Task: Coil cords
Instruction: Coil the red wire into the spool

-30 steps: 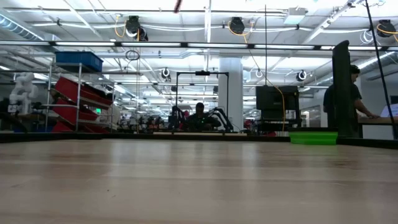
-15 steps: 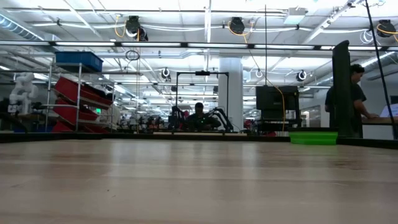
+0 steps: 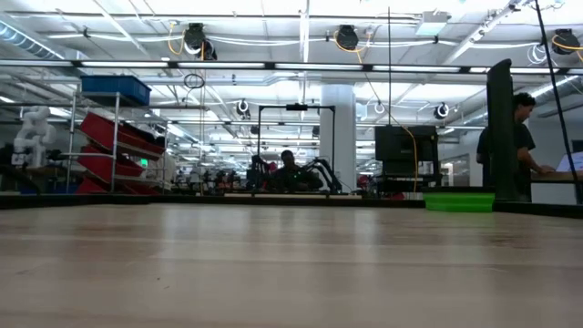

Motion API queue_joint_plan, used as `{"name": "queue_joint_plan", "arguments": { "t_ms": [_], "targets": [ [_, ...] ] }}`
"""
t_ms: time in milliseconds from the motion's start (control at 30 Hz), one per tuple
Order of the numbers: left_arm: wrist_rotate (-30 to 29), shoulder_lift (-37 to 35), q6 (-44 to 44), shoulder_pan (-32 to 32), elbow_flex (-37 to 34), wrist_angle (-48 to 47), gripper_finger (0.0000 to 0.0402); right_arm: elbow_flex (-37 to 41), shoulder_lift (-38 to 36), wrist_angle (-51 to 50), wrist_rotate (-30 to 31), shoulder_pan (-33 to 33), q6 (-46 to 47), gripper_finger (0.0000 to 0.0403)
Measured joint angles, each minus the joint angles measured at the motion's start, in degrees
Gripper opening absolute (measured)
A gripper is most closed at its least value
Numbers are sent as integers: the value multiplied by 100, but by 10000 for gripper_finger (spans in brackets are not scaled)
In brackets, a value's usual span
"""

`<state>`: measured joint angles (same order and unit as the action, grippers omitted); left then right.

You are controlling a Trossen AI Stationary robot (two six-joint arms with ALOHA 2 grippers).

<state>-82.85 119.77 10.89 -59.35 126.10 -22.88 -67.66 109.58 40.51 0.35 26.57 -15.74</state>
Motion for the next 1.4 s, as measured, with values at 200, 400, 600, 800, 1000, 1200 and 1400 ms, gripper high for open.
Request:
{"name": "queue_joint_plan", "arguments": {
  "t_ms": [200,400,600,800,1000,1200,1400],
  "targets": [
    [-37,0,3,-4,0,-2,1,-653,583,-93,-16,-46,-105,176],
    [-51,0,5,-39,0,-2,1,-832,636,-636,-1,-50,-125,128],
    [-93,0,10,-63,0,-2,1,-841,593,-897,-33,-57,-142,14],
    [-144,0,288,-178,0,297,1,-841,593,-2098,-40,-225,-139,2],
    [-294,0,859,-447,0,917,1,-840,593,-3176,-25,-489,220,1],
    [-721,0,956,-711,0,959,1,-839,350,-4637,359,-593,677,1],
    [-728,0,1199,-876,0,1269,1,-839,-264,-6243,1067,-627,1424,0]
  ]
}}
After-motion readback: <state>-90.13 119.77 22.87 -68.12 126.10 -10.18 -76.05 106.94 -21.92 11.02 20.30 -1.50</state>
